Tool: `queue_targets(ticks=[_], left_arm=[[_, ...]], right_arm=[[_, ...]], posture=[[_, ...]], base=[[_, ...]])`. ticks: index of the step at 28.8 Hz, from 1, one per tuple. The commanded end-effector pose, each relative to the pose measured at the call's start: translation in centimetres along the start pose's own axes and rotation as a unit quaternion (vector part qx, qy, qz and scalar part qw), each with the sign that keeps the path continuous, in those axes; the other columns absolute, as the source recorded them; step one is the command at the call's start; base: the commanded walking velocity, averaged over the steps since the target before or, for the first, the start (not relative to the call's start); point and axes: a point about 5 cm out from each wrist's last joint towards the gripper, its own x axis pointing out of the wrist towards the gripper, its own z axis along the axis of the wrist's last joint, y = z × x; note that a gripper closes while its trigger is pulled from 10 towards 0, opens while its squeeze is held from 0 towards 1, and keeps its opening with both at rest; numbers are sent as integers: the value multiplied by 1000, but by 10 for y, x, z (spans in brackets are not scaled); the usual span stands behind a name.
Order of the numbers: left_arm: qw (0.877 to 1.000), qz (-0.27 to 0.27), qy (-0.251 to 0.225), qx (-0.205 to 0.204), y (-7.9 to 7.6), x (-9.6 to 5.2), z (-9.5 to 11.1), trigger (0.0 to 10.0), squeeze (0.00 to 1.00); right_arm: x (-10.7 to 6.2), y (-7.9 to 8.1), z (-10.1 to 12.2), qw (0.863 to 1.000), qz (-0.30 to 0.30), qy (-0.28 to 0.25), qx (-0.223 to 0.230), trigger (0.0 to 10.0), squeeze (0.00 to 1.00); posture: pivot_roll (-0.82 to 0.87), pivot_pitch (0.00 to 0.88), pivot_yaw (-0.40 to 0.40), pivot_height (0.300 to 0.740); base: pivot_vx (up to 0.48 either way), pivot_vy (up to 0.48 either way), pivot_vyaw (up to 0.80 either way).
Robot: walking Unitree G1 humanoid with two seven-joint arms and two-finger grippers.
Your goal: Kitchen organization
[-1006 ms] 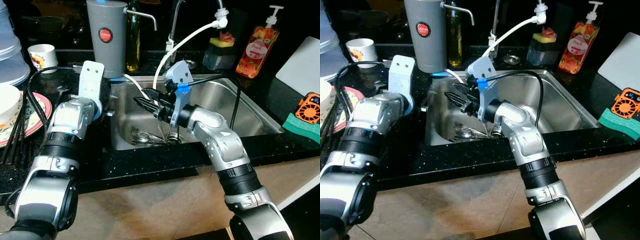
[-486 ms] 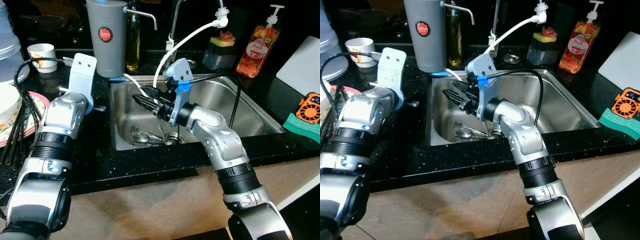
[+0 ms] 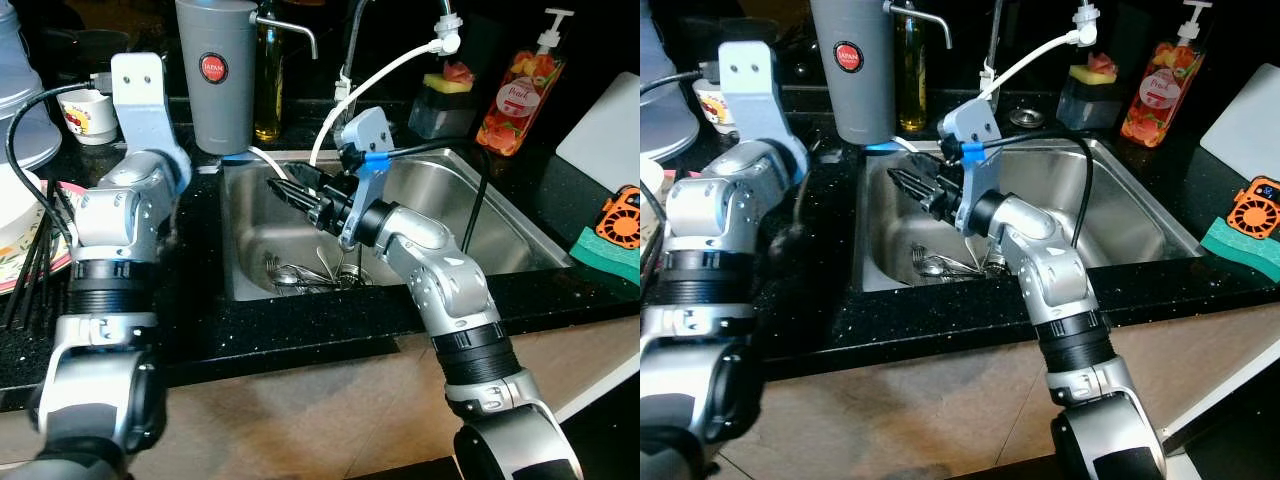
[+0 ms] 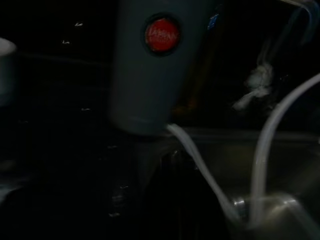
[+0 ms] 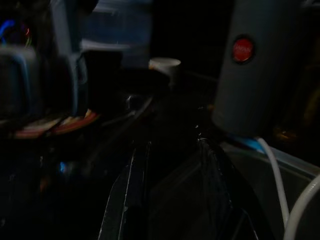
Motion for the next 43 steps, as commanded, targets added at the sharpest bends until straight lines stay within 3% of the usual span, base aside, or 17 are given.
queue_targets(ticks=[1, 2, 5, 6, 9, 11, 14, 16, 18, 22, 24, 25, 30, 35, 36, 40, 43], left_arm=[[999, -18, -13, -24, -7, -1, 8, 0, 0], [996, -47, -24, -73, -16, -1, 13, 0, 0], [992, -59, -34, -103, -20, -1, 16, 0, 0], [987, -66, -55, -133, -21, -2, 21, 0, 0], [969, -88, -125, -196, -16, -6, 37, 0, 0], [967, -88, -129, -202, -14, -6, 38, 0, 0], [952, -92, -155, -248, -5, -7, 42, 0, 0], [931, -61, -200, -300, 14, -11, 43, 0, 0], [921, -50, -215, -320, 20, -12, 40, 0, 0], [885, -60, -246, -391, 24, -18, 36, 0, 0], [873, -69, -250, -412, 24, -19, 35, 0, 0], [870, -80, -247, -419, 22, -19, 34, 0, 0], [855, -114, -247, -442, 15, -20, 34, 0, 0], [823, -154, -234, -494, 10, -23, 32, 0, 0], [817, -163, -236, -501, 9, -24, 32, 0, 0], [814, -168, -244, -499, 8, -26, 33, 0, 0], [800, -171, -244, -520, 10, -25, 33, 0, 0]], right_arm=[[1, -3, 4, 1000, -9, -7, 14, 10000, 0], [1, 0, 4, 1000, -7, -12, 25, 10000, 0], [1, 2, 4, 999, -5, -14, 31, 10000, 0], [2, 3, 5, 999, -5, -20, 45, 10000, 0], [1, 4, 6, 998, -8, -28, 56, 10000, 0], [1, 4, 6, 998, -8, -28, 56, 10000, 0], [1, 3, 7, 998, -12, -31, 58, 10000, 0], [1, 3, 12, 996, -20, -46, 73, 10000, 0], [2, 5, 14, 994, -24, -57, 89, 10000, 0], [4, 14, 15, 986, -32, -78, 146, 10000, 0], [6, 19, 14, 983, -28, -81, 162, 10000, 8], [6, 24, 13, 984, -15, -78, 160, 10000, 1000], [7, 38, 12, 989, 30, -64, 128, 10000, 1000], [9, 39, 16, 980, 15, -67, 187, 10000, 1000], [9, 41, 16, 982, 20, -62, 178, 10000, 0], [8, 48, 17, 982, 43, -63, 170, 10000, 0], [7, 56, 22, 977, 79, -76, 182, 10000, 0]], posture=[[-16, 115, -49, 740], [-15, 118, -49, 740], [-15, 118, -49, 740], [-16, 121, -46, 740], [-16, 123, -44, 740], [-16, 123, -44, 740], [-16, 124, -42, 740], [-18, 125, -40, 740], [-20, 124, -39, 740], [-22, 126, -37, 740], [-22, 126, -36, 740], [-22, 126, -36, 740], [-21, 127, -36, 740], [-22, 126, -36, 740], [-23, 126, -37, 740], [-22, 125, -38, 740], [-23, 125, -37, 740]], base=[[0, 0, 0], [0, 0, 0], [0, 0, 0], [0, 0, 0], [0, 0, 0], [0, 0, 0], [0, 0, 0], [0, 0, 0], [0, 0, 0], [0, 0, 0], [0, 0, 0], [0, 0, 0], [0, 0, 0], [0, 0, 0], [0, 0, 0], [0, 0, 0], [0, 0, 0]])
